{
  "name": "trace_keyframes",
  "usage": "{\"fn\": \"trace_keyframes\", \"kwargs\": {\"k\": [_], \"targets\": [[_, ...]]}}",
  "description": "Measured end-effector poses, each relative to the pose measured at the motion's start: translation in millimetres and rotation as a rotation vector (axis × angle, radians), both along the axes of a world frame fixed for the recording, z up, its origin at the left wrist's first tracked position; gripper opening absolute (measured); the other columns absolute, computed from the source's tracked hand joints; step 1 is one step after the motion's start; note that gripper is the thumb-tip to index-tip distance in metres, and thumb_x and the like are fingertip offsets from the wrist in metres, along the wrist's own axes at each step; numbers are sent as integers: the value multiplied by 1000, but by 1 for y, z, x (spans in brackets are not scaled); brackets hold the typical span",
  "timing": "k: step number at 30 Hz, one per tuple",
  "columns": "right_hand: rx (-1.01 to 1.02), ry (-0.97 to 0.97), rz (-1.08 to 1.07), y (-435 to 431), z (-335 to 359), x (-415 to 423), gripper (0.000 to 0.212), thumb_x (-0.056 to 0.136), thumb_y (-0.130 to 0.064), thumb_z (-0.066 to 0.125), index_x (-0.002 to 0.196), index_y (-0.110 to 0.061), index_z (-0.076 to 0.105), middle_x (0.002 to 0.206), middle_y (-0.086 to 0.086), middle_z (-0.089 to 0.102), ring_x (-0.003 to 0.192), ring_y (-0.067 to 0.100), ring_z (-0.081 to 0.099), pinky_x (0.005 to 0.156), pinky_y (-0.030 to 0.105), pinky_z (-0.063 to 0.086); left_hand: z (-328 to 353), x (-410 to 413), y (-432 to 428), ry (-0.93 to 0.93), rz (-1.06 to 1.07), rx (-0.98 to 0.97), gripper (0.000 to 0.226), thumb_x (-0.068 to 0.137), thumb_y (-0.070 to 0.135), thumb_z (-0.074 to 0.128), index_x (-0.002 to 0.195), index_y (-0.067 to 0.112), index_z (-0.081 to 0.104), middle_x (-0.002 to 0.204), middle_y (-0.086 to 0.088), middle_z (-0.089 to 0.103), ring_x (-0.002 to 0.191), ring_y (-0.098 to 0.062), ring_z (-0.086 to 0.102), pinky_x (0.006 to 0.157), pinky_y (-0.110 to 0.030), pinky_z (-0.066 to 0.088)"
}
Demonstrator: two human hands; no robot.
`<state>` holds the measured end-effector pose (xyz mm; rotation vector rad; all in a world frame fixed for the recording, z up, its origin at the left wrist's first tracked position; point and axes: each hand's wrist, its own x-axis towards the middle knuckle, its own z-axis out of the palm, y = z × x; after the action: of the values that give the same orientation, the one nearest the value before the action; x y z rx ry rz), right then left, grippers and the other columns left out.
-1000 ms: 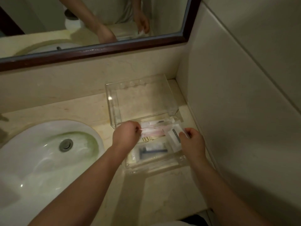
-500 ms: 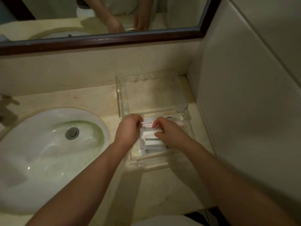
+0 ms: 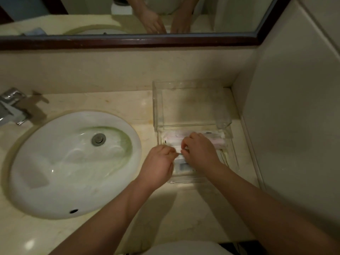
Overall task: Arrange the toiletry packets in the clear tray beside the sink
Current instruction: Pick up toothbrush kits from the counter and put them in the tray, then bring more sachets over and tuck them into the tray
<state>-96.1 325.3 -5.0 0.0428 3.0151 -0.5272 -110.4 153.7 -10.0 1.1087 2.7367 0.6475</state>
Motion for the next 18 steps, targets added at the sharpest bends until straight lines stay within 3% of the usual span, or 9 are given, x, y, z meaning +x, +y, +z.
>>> {"fn": "trace_keyframes", "kwargs": {"k": [4, 7, 10, 13, 16, 18], "targets": [[14, -5, -30, -5, -1, 2, 14, 88, -27, 59, 95, -19, 67, 97, 4, 61, 92, 23, 55, 71, 31, 40, 3, 0, -2, -11, -15, -25, 34, 70, 5, 58, 100, 13, 74, 97, -3, 71, 91, -26, 62, 84, -34, 48], [70, 25, -43, -17, 6, 0, 16, 82, -25, 62, 93, -17, 70, 94, 9, 65, 90, 29, 57, 75, 36, 43, 12, 1, -17, -79, 49, 58, 37, 70, 3, 56, 103, 11, 73, 99, -8, 70, 92, -28, 61, 84, -36, 50], [-15, 85, -39, -43, 13, -6, 15, 77, -24, 69, 90, -17, 70, 89, 10, 66, 89, 33, 60, 80, 40, 47, 21, 7, -49, -133, 217, 193, 38, 68, 1, 56, 101, 10, 72, 101, -10, 69, 92, -28, 62, 80, -33, 52], [-113, 117, 43, -91, 20, -15, 16, 79, -21, 73, 94, -16, 70, 91, 6, 66, 91, 30, 59, 79, 36, 44, 21, 17, -101, -129, 411, 294, 35, 70, -1, 54, 100, 9, 70, 100, -10, 68, 93, -26, 60, 80, -31, 50], [-170, 102, 169, -146, 23, -18, 19, 80, -20, 73, 98, -14, 69, 92, 5, 66, 88, 28, 61, 77, 35, 44, 18, 29, -157, -122, 632, 299, 33, 77, 3, 50, 103, 10, 69, 104, -9, 66, 99, -26, 59, 87, -32, 47], [-243, 76, 252, -185, 21, -22, 20, 79, -18, 74, 98, -14, 68, 92, 4, 67, 87, 27, 62, 77, 34, 46, 20, 38, -197, -106, 779, 294, 32, 79, 3, 50, 103, 10, 69, 103, -9, 66, 100, -25, 59, 91, -24, 41]]}}
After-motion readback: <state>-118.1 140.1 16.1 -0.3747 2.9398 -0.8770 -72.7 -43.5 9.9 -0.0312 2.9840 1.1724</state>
